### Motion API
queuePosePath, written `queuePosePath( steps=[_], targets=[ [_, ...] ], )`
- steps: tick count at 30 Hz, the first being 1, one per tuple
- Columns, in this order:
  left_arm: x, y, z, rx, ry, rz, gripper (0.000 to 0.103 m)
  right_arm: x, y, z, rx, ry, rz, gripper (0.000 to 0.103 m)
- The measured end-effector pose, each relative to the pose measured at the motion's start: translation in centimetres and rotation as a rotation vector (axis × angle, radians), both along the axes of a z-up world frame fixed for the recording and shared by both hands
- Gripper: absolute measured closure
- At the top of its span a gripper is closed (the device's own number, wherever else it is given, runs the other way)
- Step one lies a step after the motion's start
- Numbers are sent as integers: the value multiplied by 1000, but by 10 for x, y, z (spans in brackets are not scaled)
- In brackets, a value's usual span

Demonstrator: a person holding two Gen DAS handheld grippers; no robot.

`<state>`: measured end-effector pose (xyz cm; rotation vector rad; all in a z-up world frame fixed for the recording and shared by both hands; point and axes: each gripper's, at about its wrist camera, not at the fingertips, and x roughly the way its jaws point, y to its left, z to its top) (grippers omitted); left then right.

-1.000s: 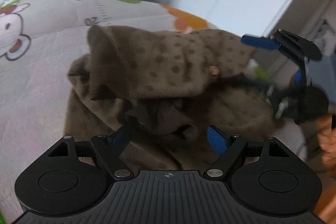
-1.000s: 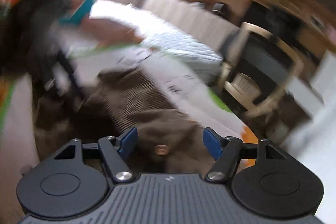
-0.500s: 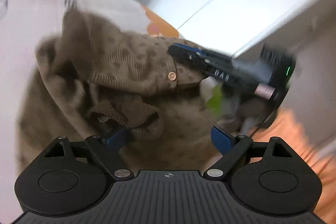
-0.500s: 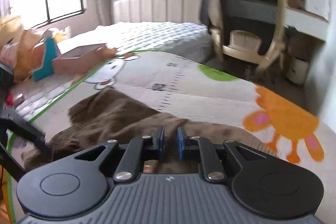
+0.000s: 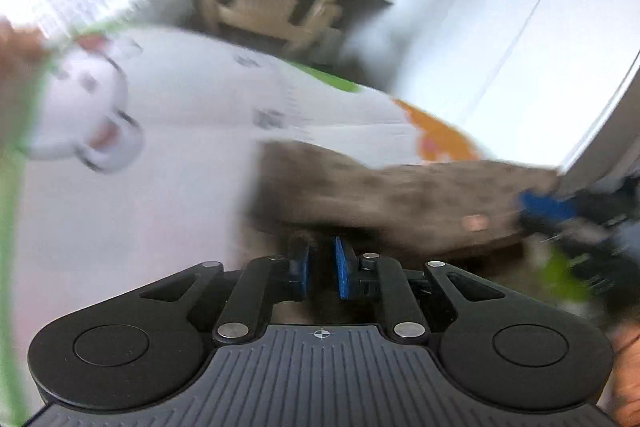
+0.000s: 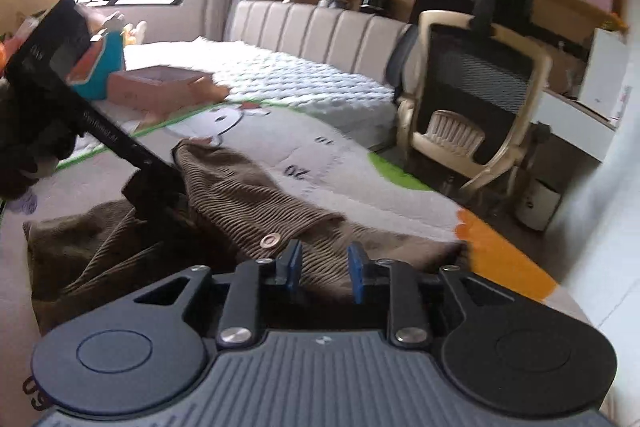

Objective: Fold clothes

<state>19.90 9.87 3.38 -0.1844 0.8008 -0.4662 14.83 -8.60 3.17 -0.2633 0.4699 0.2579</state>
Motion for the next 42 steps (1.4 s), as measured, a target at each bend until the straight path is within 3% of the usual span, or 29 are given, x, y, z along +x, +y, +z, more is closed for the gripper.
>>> queuePosePath(
  steps=[1, 3, 5, 6, 8, 11, 14, 16, 17, 18, 19, 20, 25, 28, 31, 37, 39, 40, 42],
  targets=[
    [0, 10, 4, -31, 7, -1, 75, -3, -9, 6, 22, -7, -18, 70],
    [0, 35, 14, -153, 24, 2, 40, -7, -32, 20, 110, -21, -71, 50],
    [8, 53, 19, -290, 54, 33, 17, -6, -57, 32, 240, -13, -123, 41],
    [13, 58, 19, -351, 72, 57, 12, -3, -68, 35, 300, -1, -149, 40],
    [26, 60, 14, -421, 119, 115, 10, 6, -82, 36, 393, 32, -194, 40],
    [49, 47, -2, -440, 183, 175, 10, 23, -83, 24, 429, 80, -220, 40],
    [65, 26, -18, -397, 220, 185, 10, 41, -78, 0, 435, 145, -250, 41],
    [70, 10, -23, -319, 190, 193, 13, 34, -75, -1, 418, 133, -234, 60],
    [71, 2, -24, -263, 158, 192, 33, 30, -73, -2, 410, 126, -225, 72],
    [71, -4, -23, -228, 140, 176, 73, 27, -72, -2, 401, 119, -217, 76],
    [70, -9, -21, -208, 131, 154, 87, 23, -70, -2, 392, 112, -208, 79],
    [66, -12, -16, -206, 118, 130, 89, 19, -68, -3, 384, 105, -199, 82],
    [10, -9, 40, -312, 14, -39, 91, 0, -60, -5, 340, 70, -156, 86],
    [-32, -8, 58, -288, -15, -120, 91, -37, -57, 8, 309, 35, -138, 86],
    [-68, -5, 50, -239, 6, -150, 91, -80, -55, 11, 285, 28, -139, 86],
    [-92, 4, -23, -134, 216, -125, 85, -132, -41, -40, 198, 148, -178, 81],
    [-93, 9, -29, -125, 230, -132, 68, -143, -40, -44, 162, 166, -164, 76],
    [-93, 13, -24, -135, 215, -137, 67, -148, -39, -45, 144, 175, -156, 74],
    [-92, 23, -6, -155, 155, -132, 55, -156, -50, -31, 170, 164, -136, 60]
  ],
)
